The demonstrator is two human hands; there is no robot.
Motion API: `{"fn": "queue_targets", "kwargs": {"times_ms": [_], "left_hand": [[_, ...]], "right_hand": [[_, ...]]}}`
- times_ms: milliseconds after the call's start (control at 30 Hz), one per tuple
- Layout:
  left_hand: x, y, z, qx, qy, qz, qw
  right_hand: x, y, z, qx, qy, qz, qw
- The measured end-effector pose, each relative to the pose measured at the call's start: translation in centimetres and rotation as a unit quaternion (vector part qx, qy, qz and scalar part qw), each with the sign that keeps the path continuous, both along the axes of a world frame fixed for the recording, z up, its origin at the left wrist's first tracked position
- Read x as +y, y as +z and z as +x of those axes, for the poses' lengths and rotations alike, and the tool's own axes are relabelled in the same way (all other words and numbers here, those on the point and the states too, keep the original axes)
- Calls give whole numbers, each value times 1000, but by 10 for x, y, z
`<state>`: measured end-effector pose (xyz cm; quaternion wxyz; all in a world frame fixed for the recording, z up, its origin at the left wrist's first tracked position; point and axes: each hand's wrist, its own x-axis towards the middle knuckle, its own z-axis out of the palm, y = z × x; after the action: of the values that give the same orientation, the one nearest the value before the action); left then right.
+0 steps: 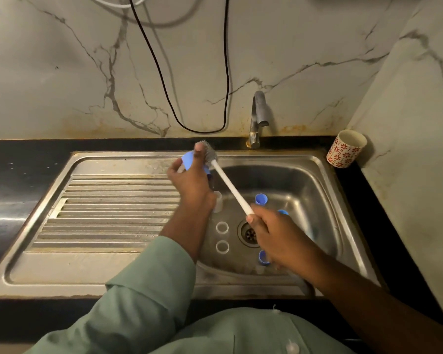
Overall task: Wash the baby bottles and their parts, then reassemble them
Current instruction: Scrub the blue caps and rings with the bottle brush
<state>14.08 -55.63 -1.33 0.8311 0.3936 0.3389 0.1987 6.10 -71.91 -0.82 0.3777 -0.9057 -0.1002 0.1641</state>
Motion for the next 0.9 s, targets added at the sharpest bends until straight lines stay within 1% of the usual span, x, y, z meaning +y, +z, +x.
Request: {"fn": "queue_targets", "kwargs": {"times_ms": [67,100,200,233,333,367,467,533,600,667,767,833,900], "left_hand": [[11,1,2,-22,18,-39,999],[10,0,1,-26,12,-40,999],[-10,-8,-1,27,-19,16,999],[-11,-9,-1,41,-15,21,999],[7,-8,5,40,21,-11,999],[10,-9,6,43,20,-1,999],[-10,-9,0,58,-52,56,995],[-13,-7,1,44,-71,32,996],[2,-4,7,10,-47,-9,999],[10,-4,11,-14,-36,-15,999],[-7,-7,9,11,-85,28,996],[-7,-10,12,18,-75,7,997],[1,-6,13,19,-41,-20,999]], "right_hand": [[-8,-2,-12,-4,20,-12,1000],[-8,0,-12,4,24,-3,1000],[4,4,8,15,-18,41,999],[6,3,10,5,-13,38,999],[-7,-7,-4,-31,28,-29,999],[-14,-11,-10,-27,30,-38,998],[-13,-15,-2,-17,-5,4,1000],[-10,-14,5,-21,-12,10,1000],[-15,-16,1,-23,-5,7,1000],[-19,-12,-3,-9,2,0,1000],[-9,-6,14,-23,-32,17,999],[-4,-7,16,-22,-23,16,999],[-7,-12,3,-31,8,-12,999]]}}
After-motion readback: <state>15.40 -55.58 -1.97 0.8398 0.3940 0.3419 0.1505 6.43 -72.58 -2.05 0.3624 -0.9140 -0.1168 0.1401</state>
